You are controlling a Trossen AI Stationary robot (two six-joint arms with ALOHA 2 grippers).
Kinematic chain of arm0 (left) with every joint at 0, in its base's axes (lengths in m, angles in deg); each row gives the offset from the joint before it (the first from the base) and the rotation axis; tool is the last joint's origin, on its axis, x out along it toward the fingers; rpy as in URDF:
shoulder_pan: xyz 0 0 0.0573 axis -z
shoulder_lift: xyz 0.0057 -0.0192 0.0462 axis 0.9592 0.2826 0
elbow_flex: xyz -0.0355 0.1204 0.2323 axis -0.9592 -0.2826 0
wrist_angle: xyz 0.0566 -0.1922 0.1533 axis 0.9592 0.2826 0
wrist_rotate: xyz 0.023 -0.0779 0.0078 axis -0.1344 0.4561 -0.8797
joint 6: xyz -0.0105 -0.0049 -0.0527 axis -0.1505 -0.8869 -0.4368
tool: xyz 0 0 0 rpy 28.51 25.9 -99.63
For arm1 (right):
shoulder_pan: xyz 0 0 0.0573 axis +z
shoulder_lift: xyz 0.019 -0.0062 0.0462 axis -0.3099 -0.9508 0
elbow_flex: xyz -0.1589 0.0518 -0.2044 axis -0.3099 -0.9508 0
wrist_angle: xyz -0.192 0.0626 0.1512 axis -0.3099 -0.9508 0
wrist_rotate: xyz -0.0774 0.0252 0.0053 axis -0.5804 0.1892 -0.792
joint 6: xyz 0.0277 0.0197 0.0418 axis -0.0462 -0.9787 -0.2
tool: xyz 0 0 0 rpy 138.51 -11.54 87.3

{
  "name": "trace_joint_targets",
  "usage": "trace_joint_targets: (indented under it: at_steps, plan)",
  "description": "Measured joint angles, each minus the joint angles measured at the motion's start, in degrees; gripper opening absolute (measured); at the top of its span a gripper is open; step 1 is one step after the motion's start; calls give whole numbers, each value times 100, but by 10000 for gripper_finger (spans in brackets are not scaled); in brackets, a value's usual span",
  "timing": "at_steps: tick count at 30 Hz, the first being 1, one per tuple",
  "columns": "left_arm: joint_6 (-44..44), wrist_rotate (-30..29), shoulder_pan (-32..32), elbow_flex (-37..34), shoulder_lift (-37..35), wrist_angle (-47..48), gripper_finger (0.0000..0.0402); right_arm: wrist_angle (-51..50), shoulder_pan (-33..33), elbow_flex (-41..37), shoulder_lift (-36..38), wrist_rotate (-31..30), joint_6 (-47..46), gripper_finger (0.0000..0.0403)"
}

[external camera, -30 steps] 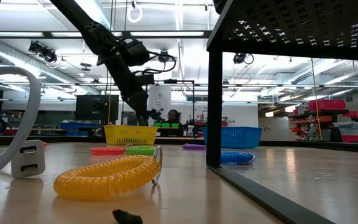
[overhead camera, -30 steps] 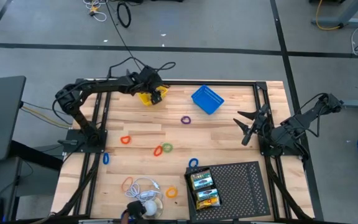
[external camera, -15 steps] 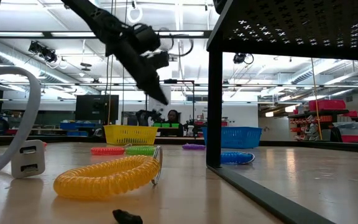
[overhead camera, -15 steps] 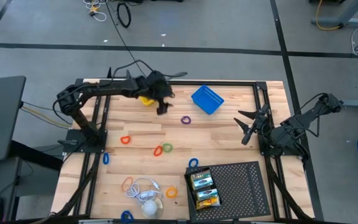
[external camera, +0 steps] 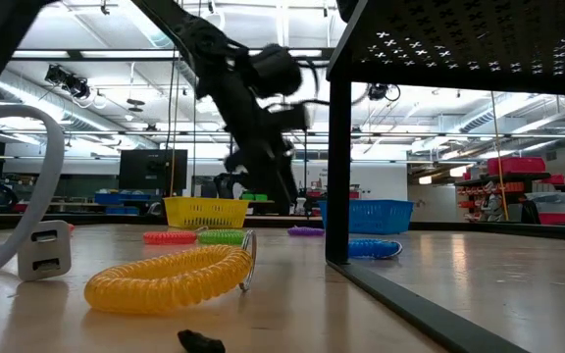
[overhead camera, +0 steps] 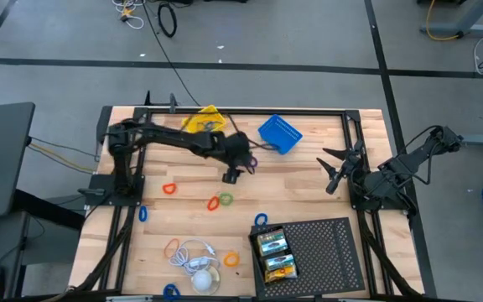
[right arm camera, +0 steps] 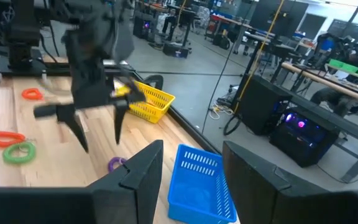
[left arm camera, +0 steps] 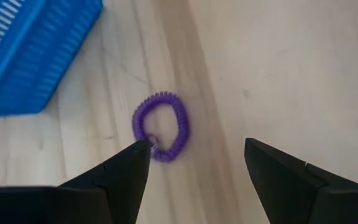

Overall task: Pick & Place Office Desk Supplies
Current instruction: Put the violet spring keychain into the blue basket

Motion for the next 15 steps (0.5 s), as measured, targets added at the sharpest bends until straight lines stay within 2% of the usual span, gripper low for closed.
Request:
trace_joint_targets:
  at_steps: [4, 15]
  plan:
    - [190, -189, 11, 409, 434, 276, 265, 0, 0, 0, 2, 26, -2, 176]
    - [582, 246, -81, 653, 899, 232, 249, 0, 0, 2, 2, 33, -4, 176]
